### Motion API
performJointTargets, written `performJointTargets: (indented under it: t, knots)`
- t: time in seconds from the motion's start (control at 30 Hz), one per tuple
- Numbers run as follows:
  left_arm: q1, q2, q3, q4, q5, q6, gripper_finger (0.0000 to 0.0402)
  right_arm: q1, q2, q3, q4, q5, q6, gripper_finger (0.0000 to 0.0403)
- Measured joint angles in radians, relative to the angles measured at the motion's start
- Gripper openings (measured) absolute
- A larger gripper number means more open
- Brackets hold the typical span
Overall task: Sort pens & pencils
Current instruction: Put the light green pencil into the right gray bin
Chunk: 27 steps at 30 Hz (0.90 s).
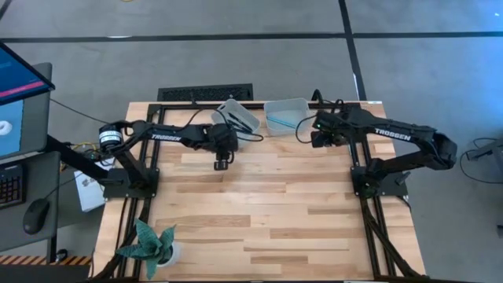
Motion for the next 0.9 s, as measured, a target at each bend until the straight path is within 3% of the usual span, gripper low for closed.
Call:
performJointTargets:
  t: [0.3, 0.9]
  knots:
    - [0.040, 0.000, 0.000, 0.045, 0.001, 0.005, 0.0122, 0.023, 0.000, -0.166, 0.050, -0.107, 0.118, 0.0146]
    - [0.052, 0.000, 0.000, 0.121, 0.044, 0.035, 0.0122, 0.021, 0.000, -0.269, 0.076, -0.099, 0.201, 0.0146]
